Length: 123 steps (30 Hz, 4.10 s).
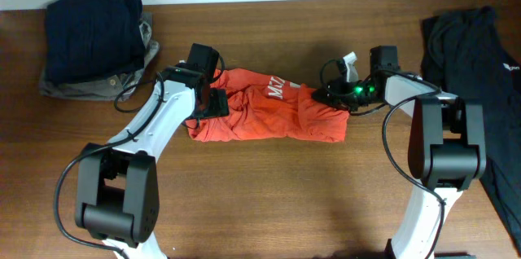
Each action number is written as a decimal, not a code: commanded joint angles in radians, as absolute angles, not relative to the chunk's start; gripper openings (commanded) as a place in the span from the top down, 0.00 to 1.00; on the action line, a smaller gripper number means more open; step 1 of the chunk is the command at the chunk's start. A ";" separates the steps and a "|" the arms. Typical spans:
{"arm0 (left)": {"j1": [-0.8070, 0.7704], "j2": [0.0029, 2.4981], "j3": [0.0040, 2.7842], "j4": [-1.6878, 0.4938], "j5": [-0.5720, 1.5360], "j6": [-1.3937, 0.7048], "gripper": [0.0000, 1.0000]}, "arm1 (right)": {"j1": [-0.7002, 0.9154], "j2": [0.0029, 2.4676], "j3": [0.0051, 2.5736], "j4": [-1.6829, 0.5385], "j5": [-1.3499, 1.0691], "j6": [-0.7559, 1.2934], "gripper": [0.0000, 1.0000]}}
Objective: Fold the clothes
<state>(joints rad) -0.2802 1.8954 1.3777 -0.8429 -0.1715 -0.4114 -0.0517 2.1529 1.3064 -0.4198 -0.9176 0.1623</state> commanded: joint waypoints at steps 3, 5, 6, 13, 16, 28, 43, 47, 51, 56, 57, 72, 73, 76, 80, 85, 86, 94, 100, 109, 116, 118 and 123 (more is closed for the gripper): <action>-0.279 1.887 1.375 -0.847 -0.172 -0.403 0.01 | -0.054 2.059 1.415 -0.533 -0.944 0.166 0.70; -0.279 1.887 1.375 -0.846 -0.172 -0.403 0.01 | -0.054 2.010 1.464 -0.605 -0.985 0.163 0.70; -0.279 1.887 1.375 -0.847 -0.172 -0.403 0.01 | -0.053 1.984 1.483 -0.641 -0.999 0.162 0.70; -0.279 1.887 1.375 -0.847 -0.171 -0.403 0.01 | -0.045 1.856 1.504 -0.863 -0.987 0.060 0.76; -0.279 1.887 1.375 -0.846 -0.171 -0.403 0.01 | -0.028 1.863 1.452 -0.909 -0.987 0.010 0.92; -0.279 1.887 1.375 -0.847 -0.171 -0.403 0.01 | 0.017 1.898 1.018 -0.481 -1.028 0.139 0.96; -0.279 1.887 1.375 -0.851 -0.171 -0.403 0.01 | 0.018 2.056 0.937 -0.283 -0.944 0.197 0.96; -0.278 1.887 1.375 -0.861 -0.159 -0.402 0.01 | 0.018 1.983 0.986 -0.311 -0.999 0.196 0.96; -0.279 1.884 1.375 -0.854 -0.086 -0.380 0.01 | 0.018 1.855 1.067 -0.397 -0.973 0.196 0.96; -0.279 1.871 1.375 -0.840 -0.049 -0.302 0.01 | 0.018 1.705 1.179 -0.502 -0.885 0.196 0.82; -0.279 1.867 1.375 -0.839 -0.043 -0.285 0.01 | 0.018 1.683 1.196 -0.524 -0.863 0.196 0.76; 0.006 1.850 1.375 -0.809 0.356 0.008 0.01 | 0.020 1.638 1.223 -0.827 -0.751 0.029 0.19; 0.022 1.850 1.375 -0.808 0.392 0.049 0.01 | 0.020 1.638 1.223 -0.832 -0.751 0.026 0.19; 0.057 1.856 1.375 -0.792 0.460 0.065 0.01 | 0.020 1.638 1.223 -0.835 -0.751 0.022 0.19; 0.087 1.897 1.375 -0.748 0.506 0.065 0.01 | 0.020 1.638 1.223 -0.857 -0.751 -0.002 0.19; 0.108 1.975 1.375 -0.717 0.518 0.066 0.01 | 0.020 1.638 1.223 -0.899 -0.751 -0.069 0.19; 0.109 1.987 1.375 -0.710 0.517 0.066 0.01 | 0.020 1.638 1.223 -0.902 -0.751 -0.072 0.19; 0.110 2.058 1.375 -0.649 0.517 0.086 0.01 | 0.021 1.638 1.223 -0.902 -0.751 -0.072 0.19; 0.110 2.103 1.375 -0.597 0.517 0.111 0.00 | 0.020 1.638 1.223 -0.909 -0.751 -0.072 0.19; 0.107 2.241 1.375 -0.613 0.688 0.159 0.01 | 0.020 1.638 1.223 -0.921 -0.751 -0.075 0.19; 0.073 2.296 1.375 -0.702 0.692 0.202 0.01 | 0.020 1.638 1.223 -0.920 -0.751 -0.075 0.18; 0.054 2.296 1.375 -0.721 0.692 0.211 0.00 | 0.020 1.638 1.223 -0.920 -0.751 -0.075 0.19; 0.009 2.296 1.375 -0.735 0.684 0.201 0.01 | 0.020 1.638 1.223 -0.923 -0.751 -0.075 0.19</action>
<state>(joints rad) 0.0490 2.1765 1.4506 -0.7036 0.8162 0.2089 0.0139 1.6356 1.2247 -0.9173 -0.7555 -0.0612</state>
